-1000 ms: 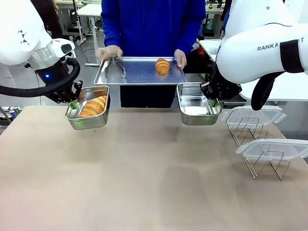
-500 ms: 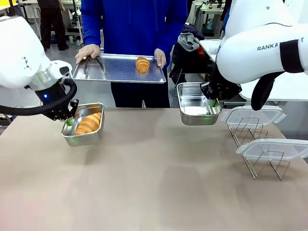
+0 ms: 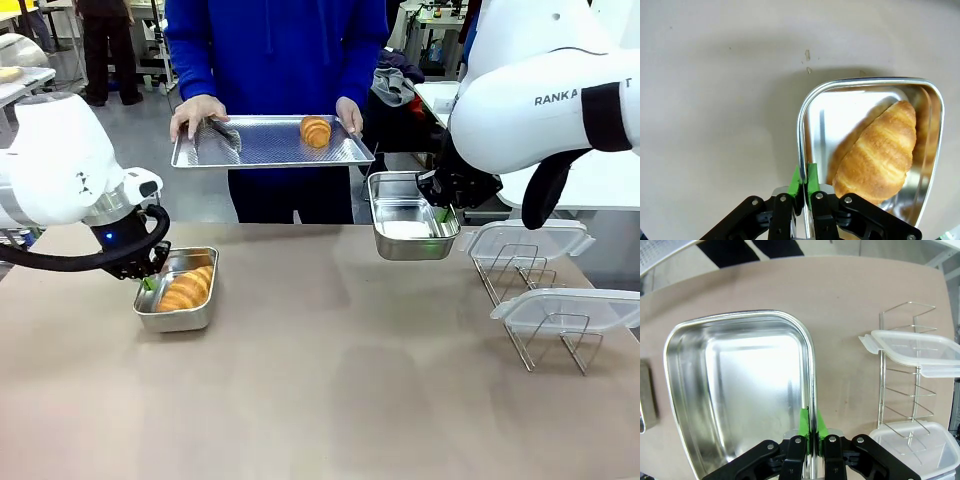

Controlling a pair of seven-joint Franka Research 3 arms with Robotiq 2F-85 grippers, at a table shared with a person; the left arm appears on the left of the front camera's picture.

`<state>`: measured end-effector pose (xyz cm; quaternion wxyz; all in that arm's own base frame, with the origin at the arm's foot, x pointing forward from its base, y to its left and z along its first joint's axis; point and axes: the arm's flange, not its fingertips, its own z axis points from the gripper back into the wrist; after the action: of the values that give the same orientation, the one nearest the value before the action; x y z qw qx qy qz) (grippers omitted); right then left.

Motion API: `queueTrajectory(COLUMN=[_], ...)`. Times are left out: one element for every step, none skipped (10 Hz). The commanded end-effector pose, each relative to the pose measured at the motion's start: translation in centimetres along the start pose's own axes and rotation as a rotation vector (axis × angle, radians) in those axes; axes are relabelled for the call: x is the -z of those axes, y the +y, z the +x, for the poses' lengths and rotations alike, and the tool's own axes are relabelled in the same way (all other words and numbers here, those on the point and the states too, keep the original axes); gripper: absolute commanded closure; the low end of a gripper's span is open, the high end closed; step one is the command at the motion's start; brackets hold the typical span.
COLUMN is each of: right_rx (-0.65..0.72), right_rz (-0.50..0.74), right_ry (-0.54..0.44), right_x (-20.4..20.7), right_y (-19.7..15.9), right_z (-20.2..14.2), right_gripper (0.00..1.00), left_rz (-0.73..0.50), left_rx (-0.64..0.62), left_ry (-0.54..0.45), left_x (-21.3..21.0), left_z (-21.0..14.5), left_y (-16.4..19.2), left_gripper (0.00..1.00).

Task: Place the bread in airtight containers.
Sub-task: Once an object is inside an Airtight Container , place the container in the center of the table.

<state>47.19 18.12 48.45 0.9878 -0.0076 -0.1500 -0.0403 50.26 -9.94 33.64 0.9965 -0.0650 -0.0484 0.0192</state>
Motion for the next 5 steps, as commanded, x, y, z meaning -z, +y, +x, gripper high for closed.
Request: queueTrajectory(right_rx=[0.006, 0.006, 0.006, 0.006, 0.006], right_rz=[-0.005, -0.005, -0.005, -0.005, -0.005], right_ry=[-0.012, -0.012, -0.012, -0.012, -0.012], right_x=[-0.3, -0.3, -0.3, -0.3, -0.3], right_y=[0.1, 0.1, 0.1, 0.1, 0.1], right_z=[0.0, 0.0, 0.0, 0.0, 0.0], right_gripper=[1.0, 1.0, 1.0, 1.0, 1.0], left_rz=[0.023, 0.018, 0.032, 0.03, 0.027], left_rx=[0.033, 0.043, 0.041, 0.043, 0.039], left_ry=[-0.008, -0.009, -0.015, -0.015, -0.024], left_x=[0.6, 1.1, 1.4, 1.7, 1.7], left_z=[0.7, 0.6, 0.7, 0.6, 0.3], left_y=[-0.5, -0.7, -0.8, -1.0, -1.3], left_gripper=[0.95, 0.95, 0.95, 0.95, 0.95])
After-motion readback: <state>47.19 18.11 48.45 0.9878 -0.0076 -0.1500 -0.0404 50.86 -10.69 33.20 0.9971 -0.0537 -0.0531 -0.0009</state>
